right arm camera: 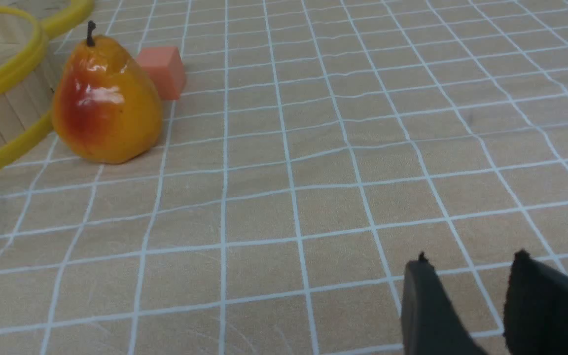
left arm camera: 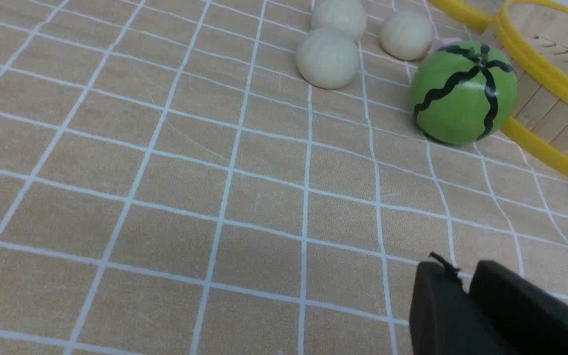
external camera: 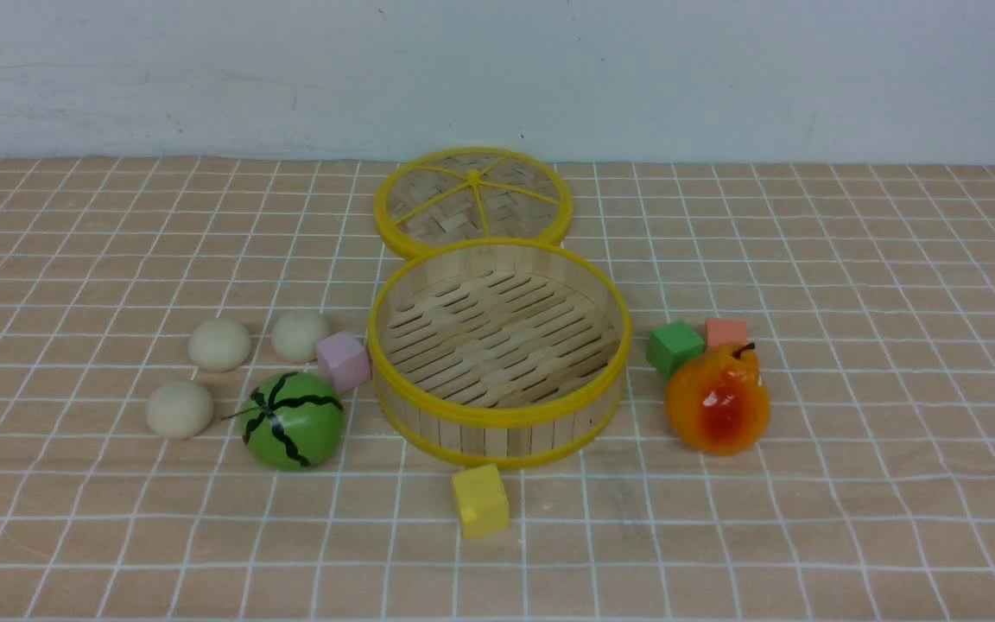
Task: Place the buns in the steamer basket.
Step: Use the left arm to grab a steamed stuffed bun, then use the left arm to put the steamed stuffed bun into the steamer, then use the left arm to grab a steamed stuffed bun
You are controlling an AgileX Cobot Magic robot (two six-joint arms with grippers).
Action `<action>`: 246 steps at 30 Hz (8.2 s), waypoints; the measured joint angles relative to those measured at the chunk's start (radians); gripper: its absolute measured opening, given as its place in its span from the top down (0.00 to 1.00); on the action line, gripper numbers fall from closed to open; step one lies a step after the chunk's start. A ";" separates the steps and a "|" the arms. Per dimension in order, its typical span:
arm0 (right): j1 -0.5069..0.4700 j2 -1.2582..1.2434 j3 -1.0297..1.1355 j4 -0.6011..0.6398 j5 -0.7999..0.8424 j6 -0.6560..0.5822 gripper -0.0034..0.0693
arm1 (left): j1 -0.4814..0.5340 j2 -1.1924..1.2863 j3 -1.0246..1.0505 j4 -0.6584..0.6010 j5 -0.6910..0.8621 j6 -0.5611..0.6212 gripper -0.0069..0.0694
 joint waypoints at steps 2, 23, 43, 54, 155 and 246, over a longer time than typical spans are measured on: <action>0.000 0.000 0.000 0.000 0.000 0.000 0.62 | 0.000 0.000 0.000 0.000 0.000 0.000 0.79; 0.000 0.000 0.000 0.000 0.000 0.000 0.62 | 0.000 0.000 0.000 0.027 -0.225 0.013 0.77; 0.000 0.000 0.000 0.000 0.000 0.000 0.62 | 0.000 0.102 -0.341 0.033 -0.192 -0.008 0.74; 0.000 0.000 0.000 0.000 0.000 0.000 0.62 | 0.000 0.465 -0.561 0.035 0.026 -0.007 0.73; 0.000 0.000 0.000 0.000 0.000 0.000 0.62 | 0.000 1.920 -1.326 0.117 0.239 0.055 0.92; 0.000 0.000 0.000 0.000 0.000 0.000 0.62 | -0.076 2.185 -1.765 -0.054 0.306 0.103 0.54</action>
